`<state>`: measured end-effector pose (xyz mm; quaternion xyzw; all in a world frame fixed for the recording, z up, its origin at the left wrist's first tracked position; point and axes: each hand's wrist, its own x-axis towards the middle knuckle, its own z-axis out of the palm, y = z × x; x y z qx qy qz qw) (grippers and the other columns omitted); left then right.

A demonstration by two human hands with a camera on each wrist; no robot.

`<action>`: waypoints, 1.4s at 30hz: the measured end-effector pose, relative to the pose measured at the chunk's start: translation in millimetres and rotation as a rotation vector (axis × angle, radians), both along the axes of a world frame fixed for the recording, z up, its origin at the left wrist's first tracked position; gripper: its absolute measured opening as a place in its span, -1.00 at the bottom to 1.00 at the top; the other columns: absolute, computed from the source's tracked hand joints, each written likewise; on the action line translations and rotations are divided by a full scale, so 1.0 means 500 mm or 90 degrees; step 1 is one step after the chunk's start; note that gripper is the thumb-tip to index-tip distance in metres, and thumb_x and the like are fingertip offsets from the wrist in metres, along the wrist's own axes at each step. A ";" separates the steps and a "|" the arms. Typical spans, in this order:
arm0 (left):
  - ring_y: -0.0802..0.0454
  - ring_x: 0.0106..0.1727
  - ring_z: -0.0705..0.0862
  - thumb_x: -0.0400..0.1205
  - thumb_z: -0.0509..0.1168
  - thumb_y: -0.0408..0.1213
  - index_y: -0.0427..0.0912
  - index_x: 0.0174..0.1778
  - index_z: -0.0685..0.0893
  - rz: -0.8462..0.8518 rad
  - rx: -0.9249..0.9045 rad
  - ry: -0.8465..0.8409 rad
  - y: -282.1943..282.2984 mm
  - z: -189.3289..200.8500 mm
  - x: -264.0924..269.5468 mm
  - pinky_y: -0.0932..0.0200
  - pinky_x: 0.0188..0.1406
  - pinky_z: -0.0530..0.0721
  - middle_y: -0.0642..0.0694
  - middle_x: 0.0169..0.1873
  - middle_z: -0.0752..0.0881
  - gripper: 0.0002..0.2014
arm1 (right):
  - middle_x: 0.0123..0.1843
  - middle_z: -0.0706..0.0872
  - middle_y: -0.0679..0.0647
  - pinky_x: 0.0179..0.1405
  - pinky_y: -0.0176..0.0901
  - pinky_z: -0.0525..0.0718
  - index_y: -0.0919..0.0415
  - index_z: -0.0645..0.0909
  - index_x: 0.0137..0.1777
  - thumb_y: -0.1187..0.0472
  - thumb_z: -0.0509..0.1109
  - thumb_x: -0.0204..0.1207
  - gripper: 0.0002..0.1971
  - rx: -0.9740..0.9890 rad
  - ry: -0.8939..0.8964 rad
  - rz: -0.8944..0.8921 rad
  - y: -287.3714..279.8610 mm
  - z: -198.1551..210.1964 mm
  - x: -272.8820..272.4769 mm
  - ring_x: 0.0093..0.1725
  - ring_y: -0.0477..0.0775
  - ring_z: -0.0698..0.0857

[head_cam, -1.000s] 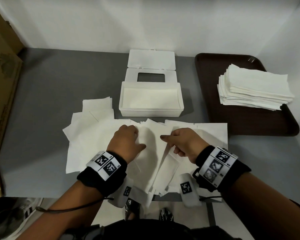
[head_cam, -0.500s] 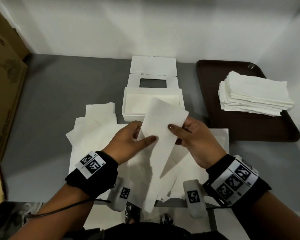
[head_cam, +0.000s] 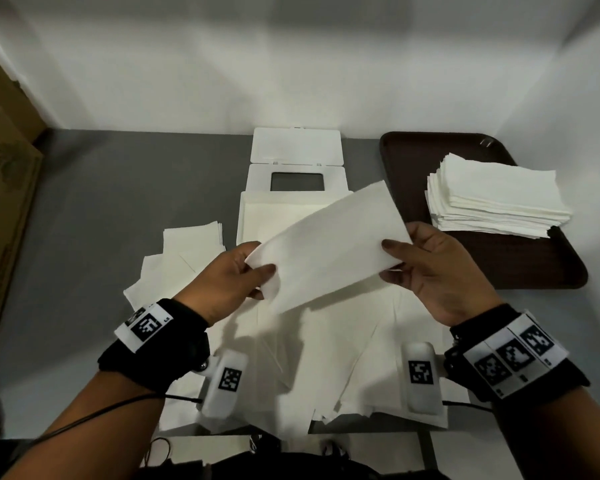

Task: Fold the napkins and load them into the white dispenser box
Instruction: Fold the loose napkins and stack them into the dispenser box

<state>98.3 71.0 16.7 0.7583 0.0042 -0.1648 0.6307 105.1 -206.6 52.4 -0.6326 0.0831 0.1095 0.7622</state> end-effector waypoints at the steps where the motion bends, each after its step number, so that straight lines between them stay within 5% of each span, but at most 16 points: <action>1: -0.03 -0.12 0.73 0.64 0.31 -0.33 -0.17 0.06 0.65 -0.010 0.009 -0.003 0.007 0.003 0.007 0.18 -0.20 0.75 -0.16 -0.15 0.76 -0.90 | 0.03 0.79 0.14 -0.28 -0.18 0.75 0.24 0.62 0.05 0.35 0.38 0.55 -0.89 -0.036 0.006 0.015 -0.003 -0.001 0.003 -0.04 0.13 0.74; 4: -0.21 -0.10 0.76 0.52 0.29 -0.18 -0.17 0.02 0.66 -0.036 0.043 -0.017 0.026 0.011 0.028 -0.11 -0.07 0.73 -0.24 -0.14 0.78 -0.78 | -0.03 0.81 0.17 -0.33 -0.21 0.73 0.28 0.65 0.01 0.37 0.40 0.55 -0.92 -0.112 0.015 0.052 -0.007 -0.006 0.014 -0.19 0.09 0.77; 8: -0.37 -0.10 0.75 0.62 0.34 -0.33 -0.17 0.02 0.69 0.039 0.092 -0.081 0.038 0.011 0.057 -0.22 -0.04 0.73 -0.27 -0.11 0.80 -0.91 | -0.07 0.81 0.23 -0.28 -0.18 0.76 0.29 0.66 -0.06 0.41 0.38 0.56 -0.94 -0.139 0.045 0.077 -0.001 -0.015 0.034 -0.24 0.14 0.77; 11: -0.11 -0.33 0.71 0.60 0.38 -0.31 -0.32 -0.04 0.63 0.118 0.100 -0.088 0.047 0.004 0.084 -0.02 -0.23 0.75 -0.25 -0.26 0.73 -0.85 | -0.07 0.79 0.27 -0.29 -0.21 0.77 0.35 0.66 -0.01 0.43 0.37 0.56 -0.93 -0.104 0.065 0.071 0.007 -0.018 0.058 -0.24 0.15 0.78; 14: 0.09 -0.42 0.66 0.62 0.34 -0.33 -0.20 -0.03 0.63 0.195 0.066 -0.077 0.057 -0.008 0.109 0.15 -0.33 0.71 -0.09 -0.28 0.68 -0.95 | -0.09 0.78 0.26 -0.33 -0.24 0.77 0.41 0.62 0.04 0.46 0.35 0.57 -0.91 -0.067 0.096 0.039 0.018 -0.019 0.090 -0.30 0.09 0.80; 20: -0.04 -0.17 0.66 0.59 0.36 -0.39 -0.14 -0.01 0.65 0.239 0.134 -0.059 0.079 -0.035 0.124 0.05 -0.13 0.75 -0.04 -0.17 0.66 -0.89 | -0.12 0.73 0.25 -0.41 -0.30 0.74 0.37 0.59 -0.06 0.48 0.32 0.59 -0.94 -0.075 0.121 -0.016 0.039 -0.033 0.151 -0.38 0.05 0.79; 26: 0.05 -0.28 0.63 0.59 0.37 -0.42 -0.24 0.12 0.64 0.215 0.151 -0.050 0.068 -0.048 0.117 0.45 -0.52 0.63 -0.02 -0.17 0.62 -0.80 | -0.13 0.74 0.23 -0.40 -0.28 0.76 0.35 0.62 -0.07 0.49 0.35 0.58 -0.93 -0.147 0.116 0.007 0.070 -0.043 0.180 -0.33 0.12 0.78; 34: 0.09 -0.33 0.62 0.59 0.36 -0.43 -0.27 0.15 0.64 0.219 0.146 -0.046 0.068 -0.047 0.117 0.50 -0.55 0.58 0.02 -0.23 0.61 -0.79 | -0.27 0.68 0.19 -0.62 -0.26 0.51 0.40 0.66 0.09 0.39 0.45 0.52 -0.83 -0.377 0.059 0.020 0.092 -0.059 0.195 -0.60 -0.07 0.60; 36: 0.04 -0.30 0.64 0.59 0.36 -0.41 -0.27 0.14 0.64 0.220 0.159 -0.042 0.069 -0.047 0.115 0.44 -0.49 0.62 0.02 -0.21 0.62 -0.79 | -0.34 0.68 0.17 -0.52 -0.18 0.58 0.35 0.69 0.07 0.34 0.48 0.50 -0.83 -0.432 0.047 0.032 0.092 -0.061 0.196 -0.57 -0.03 0.58; 39: -0.10 -0.14 0.68 0.58 0.39 -0.31 -0.24 0.13 0.64 0.223 0.226 -0.071 0.067 -0.043 0.108 0.12 -0.15 0.71 -0.03 -0.12 0.62 -0.77 | -0.31 0.75 0.22 -0.30 0.05 0.78 0.29 0.71 0.03 0.24 0.51 0.48 -0.82 -0.508 0.015 0.053 0.090 -0.055 0.191 -0.54 0.01 0.61; 42: -0.02 -0.09 0.63 0.57 0.39 -0.23 -0.18 0.16 0.61 0.243 0.330 -0.133 0.057 -0.030 0.095 0.18 -0.05 0.54 -0.09 0.02 0.59 -0.73 | -0.18 0.72 0.05 -0.20 0.01 0.80 0.21 0.64 0.12 0.14 0.55 0.46 -0.71 -0.540 -0.034 0.016 0.078 -0.055 0.179 -0.38 0.03 0.69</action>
